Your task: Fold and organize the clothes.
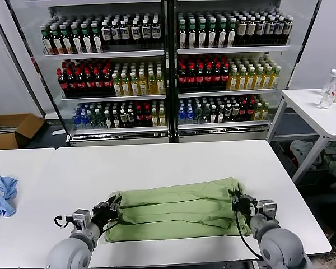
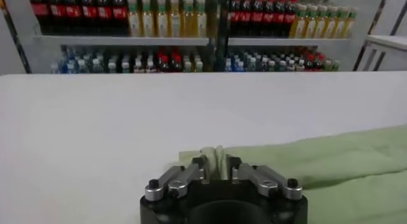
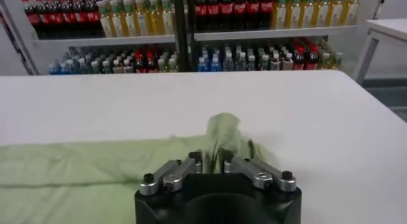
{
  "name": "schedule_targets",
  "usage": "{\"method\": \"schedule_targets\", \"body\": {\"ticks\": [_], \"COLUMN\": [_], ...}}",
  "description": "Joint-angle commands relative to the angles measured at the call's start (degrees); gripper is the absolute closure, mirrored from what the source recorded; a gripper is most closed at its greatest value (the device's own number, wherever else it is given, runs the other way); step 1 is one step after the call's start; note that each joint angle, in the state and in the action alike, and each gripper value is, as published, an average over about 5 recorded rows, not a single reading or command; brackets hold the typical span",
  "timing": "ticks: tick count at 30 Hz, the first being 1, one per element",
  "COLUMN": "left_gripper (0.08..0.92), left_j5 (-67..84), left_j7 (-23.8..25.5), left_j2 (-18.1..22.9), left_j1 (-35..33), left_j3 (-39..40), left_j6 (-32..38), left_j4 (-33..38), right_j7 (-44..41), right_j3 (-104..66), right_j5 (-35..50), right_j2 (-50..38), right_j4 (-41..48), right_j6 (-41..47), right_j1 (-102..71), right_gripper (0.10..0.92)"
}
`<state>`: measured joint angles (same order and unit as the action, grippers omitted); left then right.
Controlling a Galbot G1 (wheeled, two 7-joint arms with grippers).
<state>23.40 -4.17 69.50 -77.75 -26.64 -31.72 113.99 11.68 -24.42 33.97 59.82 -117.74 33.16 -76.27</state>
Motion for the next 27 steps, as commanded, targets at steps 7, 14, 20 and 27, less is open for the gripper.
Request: {"method": "schedule_targets", "body": {"ticks": [7,14,20,27], "left_gripper": [0.459,0.277,0.388,0.596], "left_j5": [-17.9,-19.6,-16.2,-4.1], "left_j7": [-12.8,-14.2,-13.1,-10.5], "left_j2": [13.4,16.0,16.6,16.0], "left_j1": [-7.1,-5.7,-5.9,-4.9], "left_j3": [3.6,4.4,4.4,2.1], "left_j6": [9.5,11.4,13.2,15.6], "left_j4": [-0.6,-5.0,-5.5,-5.1], "right_j7": [-0.8,-0.8,-0.6,-0.4], "right_j3": [-2.0,-2.4,-2.6,-3.0], "right_j5": [-6.5,-6.4,-6.2,-6.0], "right_j2": [2.0,2.0,2.1,1.9], "right_j4": [-6.8,-7.4,-8.0,-8.6], "right_j6": [-0.1,-0.2,-0.4,-0.7], "right_j1": [-10.9,-11.2,-11.2,-11.2], "right_gripper": [0.456,0.261,0.204,0.203]}}
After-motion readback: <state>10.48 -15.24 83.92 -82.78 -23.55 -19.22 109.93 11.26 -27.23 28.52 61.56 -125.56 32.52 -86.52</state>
